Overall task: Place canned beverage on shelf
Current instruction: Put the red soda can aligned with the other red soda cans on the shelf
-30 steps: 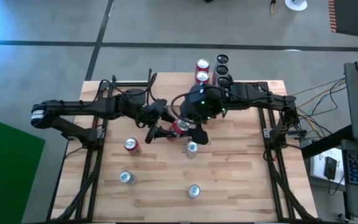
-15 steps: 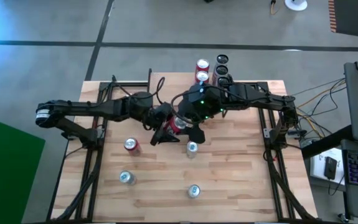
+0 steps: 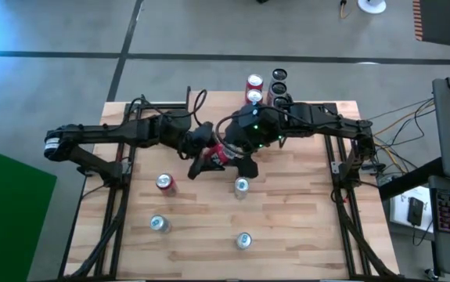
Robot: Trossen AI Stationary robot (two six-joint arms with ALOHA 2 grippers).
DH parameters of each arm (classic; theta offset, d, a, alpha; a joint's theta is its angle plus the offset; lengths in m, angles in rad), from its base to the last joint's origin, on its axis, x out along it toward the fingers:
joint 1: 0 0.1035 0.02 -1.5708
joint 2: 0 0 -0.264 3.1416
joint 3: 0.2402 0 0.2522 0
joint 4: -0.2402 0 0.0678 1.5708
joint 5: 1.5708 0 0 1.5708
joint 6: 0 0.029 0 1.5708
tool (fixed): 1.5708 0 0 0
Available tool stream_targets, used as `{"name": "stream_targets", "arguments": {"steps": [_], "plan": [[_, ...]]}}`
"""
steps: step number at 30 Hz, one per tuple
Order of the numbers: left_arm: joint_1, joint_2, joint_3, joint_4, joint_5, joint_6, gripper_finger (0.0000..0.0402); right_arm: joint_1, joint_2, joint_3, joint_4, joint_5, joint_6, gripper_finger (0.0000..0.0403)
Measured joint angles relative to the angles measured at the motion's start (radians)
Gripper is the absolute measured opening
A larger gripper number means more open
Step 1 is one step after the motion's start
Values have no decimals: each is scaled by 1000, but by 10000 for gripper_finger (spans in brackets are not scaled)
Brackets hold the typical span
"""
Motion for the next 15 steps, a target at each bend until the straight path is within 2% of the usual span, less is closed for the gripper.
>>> {"name": "stream_targets", "arguments": {"steps": [5, 10, 15], "plan": [[33, -3, -54, 136, -141, 20, 287, 0, -42, 0, -38, 281, 122, 343], [107, 21, -181, 423, -116, 37, 287, 0, -130, -1, -79, 422, 207, 341], [165, 118, -265, 785, -105, 104, 287, 9, -211, -25, -149, 527, 279, 333]]}}
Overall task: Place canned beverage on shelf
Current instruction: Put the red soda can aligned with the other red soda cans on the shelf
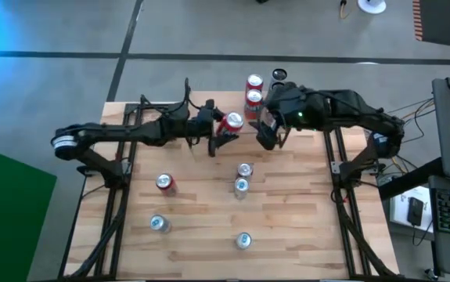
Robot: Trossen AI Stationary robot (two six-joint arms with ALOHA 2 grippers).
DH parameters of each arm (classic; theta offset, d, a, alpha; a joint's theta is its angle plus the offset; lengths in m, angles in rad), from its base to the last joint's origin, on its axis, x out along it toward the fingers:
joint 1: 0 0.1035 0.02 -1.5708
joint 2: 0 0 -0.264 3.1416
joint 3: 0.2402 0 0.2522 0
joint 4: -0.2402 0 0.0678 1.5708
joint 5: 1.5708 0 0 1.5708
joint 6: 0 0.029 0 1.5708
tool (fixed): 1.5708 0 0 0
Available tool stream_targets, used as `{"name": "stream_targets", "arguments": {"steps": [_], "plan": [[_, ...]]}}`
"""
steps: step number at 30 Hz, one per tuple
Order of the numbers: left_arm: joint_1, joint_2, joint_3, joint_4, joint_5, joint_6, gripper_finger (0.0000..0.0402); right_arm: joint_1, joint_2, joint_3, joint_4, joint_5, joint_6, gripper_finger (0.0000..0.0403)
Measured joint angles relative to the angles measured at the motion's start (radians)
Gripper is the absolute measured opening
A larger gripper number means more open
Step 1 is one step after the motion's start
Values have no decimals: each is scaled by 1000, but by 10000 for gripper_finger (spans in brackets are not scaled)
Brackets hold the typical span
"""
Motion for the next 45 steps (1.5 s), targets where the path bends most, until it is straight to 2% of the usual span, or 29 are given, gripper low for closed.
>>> {"name": "stream_targets", "arguments": {"steps": [8, 12, 19, 25, 29, 39, 45], "plan": [[51, 274, -22, 519, -12, -40, 287, 26, -103, -37, -84, 108, 155, 331], [78, 394, -1, 635, -25, -42, 287, 26, -126, -39, -127, 109, 201, 331], [110, 501, 50, 653, -27, -39, 292, 24, -145, -39, -192, 119, 206, 331], [121, 532, 57, 646, -43, -38, 294, 23, -144, -39, -238, 134, 197, 331], [128, 533, 57, 635, -66, -34, 300, 23, -148, -39, -247, 136, 180, 331], [136, 531, 62, 588, -90, -34, 350, 23, -148, -39, -248, 137, 156, 331], [136, 446, 61, 502, -89, -33, 362, 24, -148, -39, -248, 136, 153, 331]]}}
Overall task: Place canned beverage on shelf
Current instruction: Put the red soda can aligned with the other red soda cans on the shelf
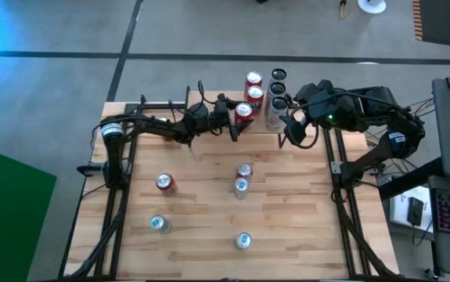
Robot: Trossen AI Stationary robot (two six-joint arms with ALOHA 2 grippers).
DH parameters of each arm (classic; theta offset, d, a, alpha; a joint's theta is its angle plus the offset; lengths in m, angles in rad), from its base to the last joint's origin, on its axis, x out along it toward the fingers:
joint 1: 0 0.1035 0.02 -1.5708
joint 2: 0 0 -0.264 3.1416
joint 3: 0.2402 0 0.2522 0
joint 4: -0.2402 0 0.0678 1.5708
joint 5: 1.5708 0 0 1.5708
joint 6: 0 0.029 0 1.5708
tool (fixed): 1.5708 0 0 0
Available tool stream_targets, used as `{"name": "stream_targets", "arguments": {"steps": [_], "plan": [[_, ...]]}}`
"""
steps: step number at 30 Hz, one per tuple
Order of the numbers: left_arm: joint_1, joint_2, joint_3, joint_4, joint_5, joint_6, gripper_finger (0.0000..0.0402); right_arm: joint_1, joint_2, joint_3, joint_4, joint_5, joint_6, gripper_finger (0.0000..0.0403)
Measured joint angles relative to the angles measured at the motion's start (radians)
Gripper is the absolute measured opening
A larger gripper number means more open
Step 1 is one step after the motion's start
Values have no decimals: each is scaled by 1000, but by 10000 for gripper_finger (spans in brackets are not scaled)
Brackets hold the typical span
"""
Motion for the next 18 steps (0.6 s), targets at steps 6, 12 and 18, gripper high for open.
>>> {"name": "stream_targets", "arguments": {"steps": [6, 12, 18], "plan": [[-1, -121, 0, -233, 2, 38, 363, 0, 0, -16, 6, 0, 0, 331], [-2, -269, -1, -442, 1, 88, 364, 0, 1, -45, 45, 0, -6, 331], [-2, -406, -1, -754, -53, 108, 356, 0, 1, -66, 88, -1, -8, 331]]}}
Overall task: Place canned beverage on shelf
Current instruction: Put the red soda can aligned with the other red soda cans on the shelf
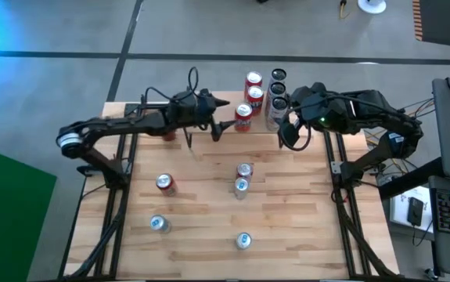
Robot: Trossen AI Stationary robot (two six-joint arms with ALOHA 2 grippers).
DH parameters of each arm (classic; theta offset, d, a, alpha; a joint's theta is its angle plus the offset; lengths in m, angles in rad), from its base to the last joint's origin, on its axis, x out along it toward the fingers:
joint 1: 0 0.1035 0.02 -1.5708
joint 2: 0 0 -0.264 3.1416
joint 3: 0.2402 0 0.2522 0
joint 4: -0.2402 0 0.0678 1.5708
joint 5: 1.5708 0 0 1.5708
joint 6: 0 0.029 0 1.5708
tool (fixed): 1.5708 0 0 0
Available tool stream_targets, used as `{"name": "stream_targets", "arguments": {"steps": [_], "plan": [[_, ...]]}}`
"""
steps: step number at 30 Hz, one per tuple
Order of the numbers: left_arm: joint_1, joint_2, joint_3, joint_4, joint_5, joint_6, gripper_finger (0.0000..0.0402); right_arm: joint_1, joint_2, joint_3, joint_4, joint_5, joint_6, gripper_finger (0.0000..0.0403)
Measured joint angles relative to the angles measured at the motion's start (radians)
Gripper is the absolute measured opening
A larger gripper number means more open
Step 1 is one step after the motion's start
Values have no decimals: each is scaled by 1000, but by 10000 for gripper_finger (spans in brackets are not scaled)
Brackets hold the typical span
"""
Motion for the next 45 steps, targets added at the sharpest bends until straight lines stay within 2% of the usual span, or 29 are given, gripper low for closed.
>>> {"name": "stream_targets", "arguments": {"steps": [4, 13, 24, 35, 45], "plan": [[2, -6, -5, -132, -60, -25, 338, 0, 0, -9, 26, -1, 1, 331], [8, 108, -3, -112, -145, -64, 279, 0, 2, -18, 26, -3, 57, 327], [14, 188, 56, -99, -146, -82, 231, 2, 1, -19, 24, -6, 68, 327], [13, 264, 160, -102, -126, -132, 220, 2, 1, -21, 24, -3, 62, 327], [11, 307, 274, -273, -133, -142, 219, 2, 1, -23, 10, -2, 61, 327]]}}
